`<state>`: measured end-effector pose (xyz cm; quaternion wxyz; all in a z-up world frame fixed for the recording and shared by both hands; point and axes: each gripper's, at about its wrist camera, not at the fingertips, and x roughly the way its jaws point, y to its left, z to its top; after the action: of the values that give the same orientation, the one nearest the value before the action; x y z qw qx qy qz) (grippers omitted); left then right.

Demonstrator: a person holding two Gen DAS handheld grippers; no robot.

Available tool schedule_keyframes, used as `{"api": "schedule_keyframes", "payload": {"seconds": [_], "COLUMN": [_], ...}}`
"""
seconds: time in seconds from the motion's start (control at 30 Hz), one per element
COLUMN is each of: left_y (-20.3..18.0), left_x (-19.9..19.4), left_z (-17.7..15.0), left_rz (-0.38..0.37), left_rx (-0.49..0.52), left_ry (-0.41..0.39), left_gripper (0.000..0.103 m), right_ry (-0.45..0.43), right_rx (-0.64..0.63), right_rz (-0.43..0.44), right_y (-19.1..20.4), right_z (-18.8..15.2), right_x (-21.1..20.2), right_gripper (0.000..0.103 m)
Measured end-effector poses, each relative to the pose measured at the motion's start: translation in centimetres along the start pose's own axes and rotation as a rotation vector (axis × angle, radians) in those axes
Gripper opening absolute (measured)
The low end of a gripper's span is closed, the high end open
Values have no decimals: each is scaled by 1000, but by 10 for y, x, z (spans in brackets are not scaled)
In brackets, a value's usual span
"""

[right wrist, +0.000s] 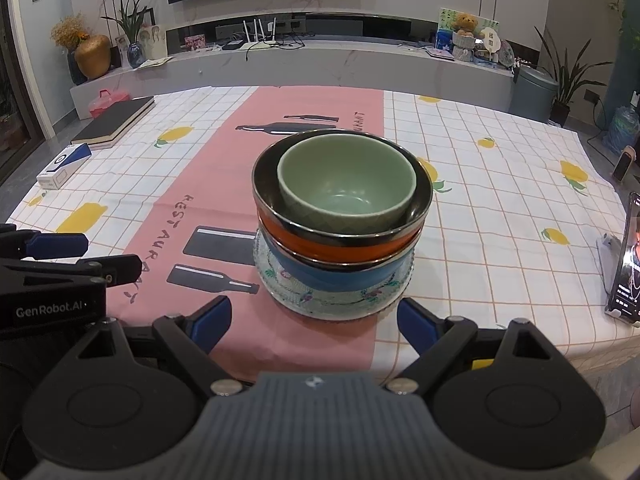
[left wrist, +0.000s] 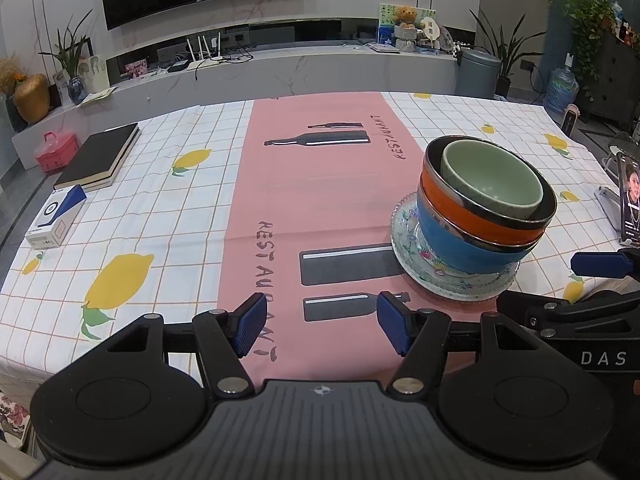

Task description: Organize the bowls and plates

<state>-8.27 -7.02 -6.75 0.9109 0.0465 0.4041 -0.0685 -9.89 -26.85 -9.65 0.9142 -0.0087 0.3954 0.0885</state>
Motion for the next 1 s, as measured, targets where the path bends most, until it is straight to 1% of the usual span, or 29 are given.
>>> {"api": "schedule_keyframes", "payload": {"seconds": [1.0], "left_y": [2], "left_x": [-3], "left_z": [-2], "left_rz": [0], "left_rx": [-10], "left_ry": [-2], "left_gripper": [74], "right_ry": [24], "right_rx": [8], "right_rz": [1], "right_y": [4], "right_z": [-3], "right_x": [5], "right_gripper": [88]}}
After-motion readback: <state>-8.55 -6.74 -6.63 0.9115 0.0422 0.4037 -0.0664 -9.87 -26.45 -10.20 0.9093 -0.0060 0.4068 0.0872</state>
